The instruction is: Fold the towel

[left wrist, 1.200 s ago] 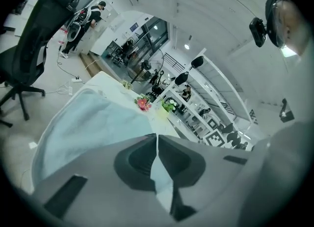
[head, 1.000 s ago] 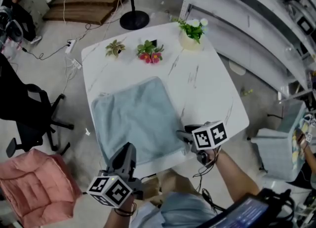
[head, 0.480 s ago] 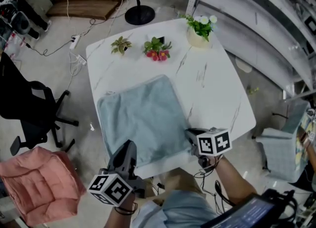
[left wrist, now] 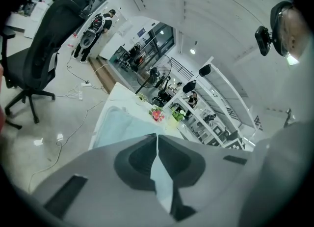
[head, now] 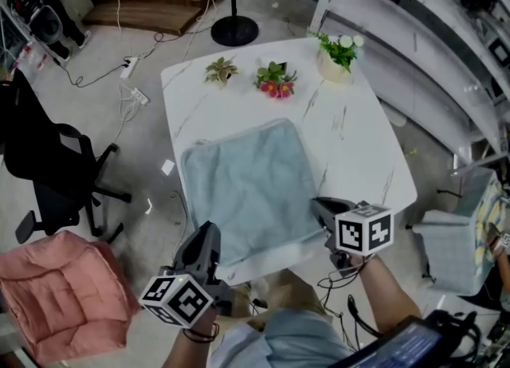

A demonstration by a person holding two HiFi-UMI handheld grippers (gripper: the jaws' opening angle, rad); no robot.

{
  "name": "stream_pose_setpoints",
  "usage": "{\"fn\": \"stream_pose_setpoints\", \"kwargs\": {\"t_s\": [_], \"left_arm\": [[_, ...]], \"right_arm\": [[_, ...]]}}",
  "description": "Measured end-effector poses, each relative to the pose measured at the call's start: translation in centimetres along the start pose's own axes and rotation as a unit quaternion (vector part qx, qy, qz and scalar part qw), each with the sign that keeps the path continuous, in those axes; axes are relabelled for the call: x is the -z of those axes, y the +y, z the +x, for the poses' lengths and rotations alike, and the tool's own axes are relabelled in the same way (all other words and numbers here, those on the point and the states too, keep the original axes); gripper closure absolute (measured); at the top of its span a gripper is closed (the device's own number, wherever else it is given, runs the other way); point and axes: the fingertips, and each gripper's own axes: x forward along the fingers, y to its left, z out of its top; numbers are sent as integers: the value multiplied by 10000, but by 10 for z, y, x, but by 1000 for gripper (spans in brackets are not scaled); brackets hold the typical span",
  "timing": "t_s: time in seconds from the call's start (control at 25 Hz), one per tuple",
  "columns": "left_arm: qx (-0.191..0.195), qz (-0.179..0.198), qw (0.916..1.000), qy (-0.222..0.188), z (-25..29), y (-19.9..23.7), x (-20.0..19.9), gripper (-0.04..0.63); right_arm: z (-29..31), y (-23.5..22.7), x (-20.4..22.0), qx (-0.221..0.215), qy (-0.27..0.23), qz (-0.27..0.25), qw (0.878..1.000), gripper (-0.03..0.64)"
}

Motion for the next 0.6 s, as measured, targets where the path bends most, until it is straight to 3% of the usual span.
{"fn": "stream_pose_setpoints", "kwargs": {"t_s": [0.6], "left_arm": [[41,-92,9991,-423,-61,33,-31,580]], "right_arm": [[7,94,-29,104,-190,-1178,9928,589]]}}
